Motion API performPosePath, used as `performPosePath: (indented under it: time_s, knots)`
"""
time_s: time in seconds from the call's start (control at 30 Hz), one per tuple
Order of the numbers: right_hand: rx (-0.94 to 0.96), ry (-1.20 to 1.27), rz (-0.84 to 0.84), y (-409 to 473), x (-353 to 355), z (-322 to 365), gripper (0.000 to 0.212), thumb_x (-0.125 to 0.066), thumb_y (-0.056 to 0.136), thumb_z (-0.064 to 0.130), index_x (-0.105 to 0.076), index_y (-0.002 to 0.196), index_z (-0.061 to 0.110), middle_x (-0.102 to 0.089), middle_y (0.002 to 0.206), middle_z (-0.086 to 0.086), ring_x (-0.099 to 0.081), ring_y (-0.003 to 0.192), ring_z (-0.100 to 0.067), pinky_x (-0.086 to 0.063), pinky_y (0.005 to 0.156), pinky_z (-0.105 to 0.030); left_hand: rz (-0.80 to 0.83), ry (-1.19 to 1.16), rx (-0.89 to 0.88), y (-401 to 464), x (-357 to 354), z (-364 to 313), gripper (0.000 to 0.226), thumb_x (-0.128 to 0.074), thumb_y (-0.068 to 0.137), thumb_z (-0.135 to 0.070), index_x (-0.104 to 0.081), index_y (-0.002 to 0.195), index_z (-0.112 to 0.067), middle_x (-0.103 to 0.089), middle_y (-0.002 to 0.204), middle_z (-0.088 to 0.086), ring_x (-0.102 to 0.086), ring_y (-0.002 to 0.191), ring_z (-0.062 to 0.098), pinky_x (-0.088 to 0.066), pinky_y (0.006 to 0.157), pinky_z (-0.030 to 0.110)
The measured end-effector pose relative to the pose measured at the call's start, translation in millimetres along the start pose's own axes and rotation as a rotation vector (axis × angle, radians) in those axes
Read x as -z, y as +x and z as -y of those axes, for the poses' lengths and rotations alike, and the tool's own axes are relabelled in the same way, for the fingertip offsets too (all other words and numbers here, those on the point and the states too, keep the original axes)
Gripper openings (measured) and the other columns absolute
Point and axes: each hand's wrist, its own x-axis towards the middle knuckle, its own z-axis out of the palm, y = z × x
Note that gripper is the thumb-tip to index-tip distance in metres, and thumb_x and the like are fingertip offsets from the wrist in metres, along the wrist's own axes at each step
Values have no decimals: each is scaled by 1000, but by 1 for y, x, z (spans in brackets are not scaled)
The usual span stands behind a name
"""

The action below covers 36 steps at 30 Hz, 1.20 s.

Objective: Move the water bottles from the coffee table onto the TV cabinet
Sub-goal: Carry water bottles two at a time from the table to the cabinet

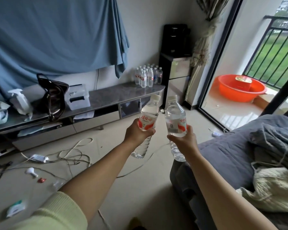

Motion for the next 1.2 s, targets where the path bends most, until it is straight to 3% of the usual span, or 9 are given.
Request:
performPosePath:
  time_s: [0.37,0.7,0.93,1.1,1.2]
  knots:
    - [-21,18,-77,164,-55,63,69,-83,67,26,-45,124,21,-54,118,-11,-58,100,-28,-51,93,-46,51,-2,-23,183,26,-15,50,-78,68,-45,-60,112,-30,-69,103,-10,-65,94,14,-51,82,29]
    - [10,42,-72,289,-91,81,62,-84,68,15,-51,120,13,-61,108,-9,-58,90,-22,-46,77,-30,44,-9,18,310,16,-20,52,-81,70,-35,-58,116,-23,-69,106,-6,-64,97,16,-44,78,24]
    - [23,36,-19,420,-96,81,56,-85,65,16,-52,109,16,-65,103,-9,-64,93,-28,-54,82,-41,29,13,49,424,-21,-39,38,-80,73,-30,-63,107,-22,-69,103,-4,-65,97,17,-45,81,25]
    - [31,44,2,511,-84,95,57,-83,68,15,-49,113,13,-63,101,-6,-61,89,-23,-45,72,-29,4,-7,96,503,-50,-58,51,-81,70,-32,-59,115,-20,-68,105,-4,-64,98,20,-49,88,31]
    - [17,41,7,554,-87,94,57,-83,68,14,-50,115,12,-63,102,-7,-60,87,-21,-43,65,-26,16,-53,131,541,-63,-65,53,-82,72,-20,-57,119,-10,-67,109,1,-64,100,21,-47,84,27]
